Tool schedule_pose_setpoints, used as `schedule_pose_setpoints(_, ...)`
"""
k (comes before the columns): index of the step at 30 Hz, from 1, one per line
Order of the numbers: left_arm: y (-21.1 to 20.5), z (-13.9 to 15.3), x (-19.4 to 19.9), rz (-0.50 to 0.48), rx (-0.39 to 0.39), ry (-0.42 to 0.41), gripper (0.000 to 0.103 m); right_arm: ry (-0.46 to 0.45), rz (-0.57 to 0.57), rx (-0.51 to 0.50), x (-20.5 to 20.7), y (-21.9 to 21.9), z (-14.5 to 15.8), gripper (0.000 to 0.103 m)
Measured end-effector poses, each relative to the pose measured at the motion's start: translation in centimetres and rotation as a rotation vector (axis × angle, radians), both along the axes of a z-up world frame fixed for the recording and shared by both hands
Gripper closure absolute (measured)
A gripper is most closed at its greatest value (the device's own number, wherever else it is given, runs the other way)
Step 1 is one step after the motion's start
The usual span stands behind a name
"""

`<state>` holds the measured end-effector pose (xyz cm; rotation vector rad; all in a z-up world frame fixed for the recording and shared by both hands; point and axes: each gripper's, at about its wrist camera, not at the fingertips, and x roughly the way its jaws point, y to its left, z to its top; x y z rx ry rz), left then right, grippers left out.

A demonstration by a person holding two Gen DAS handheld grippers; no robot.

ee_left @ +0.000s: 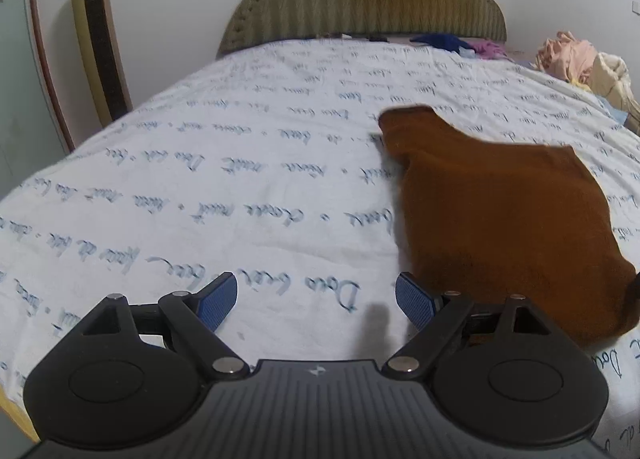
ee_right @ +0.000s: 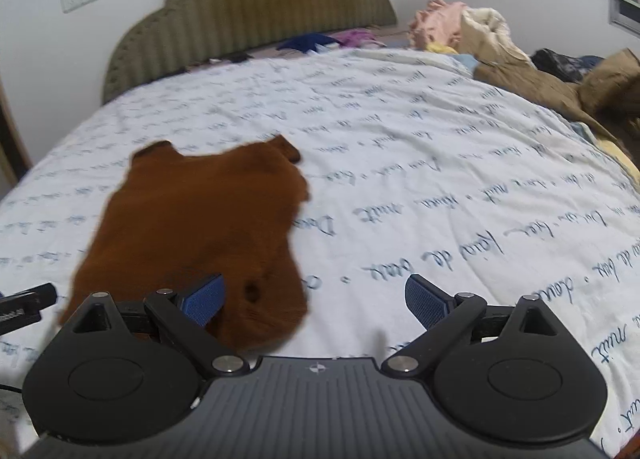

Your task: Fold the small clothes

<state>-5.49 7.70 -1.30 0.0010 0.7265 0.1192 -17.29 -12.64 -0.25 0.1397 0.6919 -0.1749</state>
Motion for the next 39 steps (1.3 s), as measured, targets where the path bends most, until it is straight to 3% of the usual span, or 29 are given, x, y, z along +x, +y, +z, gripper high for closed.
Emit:
schedule_pose_setpoints(1, -0.3, -0.2, -0.1, -0.003, 0.002, -0.004, 0.016, 0.007, -0.008, 0.003, 1.2, -0.9, -0.4, 0.008)
schedule_pose_setpoints(3, -0.9, -0.2, -0.4, -0.011, 0.023, -0.010, 0.016, 0.013, -0.015, 0.020, 8.5, -6.2, -1.5, 0.008)
schedule_pose_setpoints(4, -1.1, -0.2, -0.5, -0.017, 0.028, -0.009, 0.016, 0.011, -0.012, 0.020, 8.2, -6.0, -1.6, 0.008)
schedule_pose_setpoints(8, -1.0, 0.3, -0.6, -0.025, 0.018, -0.014, 0.016, 0.004, -0.002, -0.004, 13.6, -9.7, -1.7, 0.008)
schedule_pose_setpoints(39, -0.8, 0.0, -0.2, -0.021, 0.019, 0.017, 0.016, -0.005, 0.038, -0.024, 15.4, -10.7, -2.0, 0.008)
